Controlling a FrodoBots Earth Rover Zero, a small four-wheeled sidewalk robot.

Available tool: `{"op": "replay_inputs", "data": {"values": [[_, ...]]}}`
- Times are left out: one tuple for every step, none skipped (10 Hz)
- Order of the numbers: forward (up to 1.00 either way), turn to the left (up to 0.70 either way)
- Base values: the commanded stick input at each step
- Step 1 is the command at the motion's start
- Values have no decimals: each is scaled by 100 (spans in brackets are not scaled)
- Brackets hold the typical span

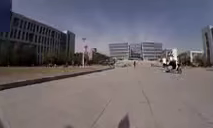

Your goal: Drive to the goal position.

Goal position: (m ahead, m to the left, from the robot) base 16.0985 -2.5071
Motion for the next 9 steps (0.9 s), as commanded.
{"op": "replay_inputs", "data": {"values": [[100, -12], [100, -40], [100, -40], [100, -40], [100, -40], [100, 0], [100, 0], [100, 0], [100, 0]]}}
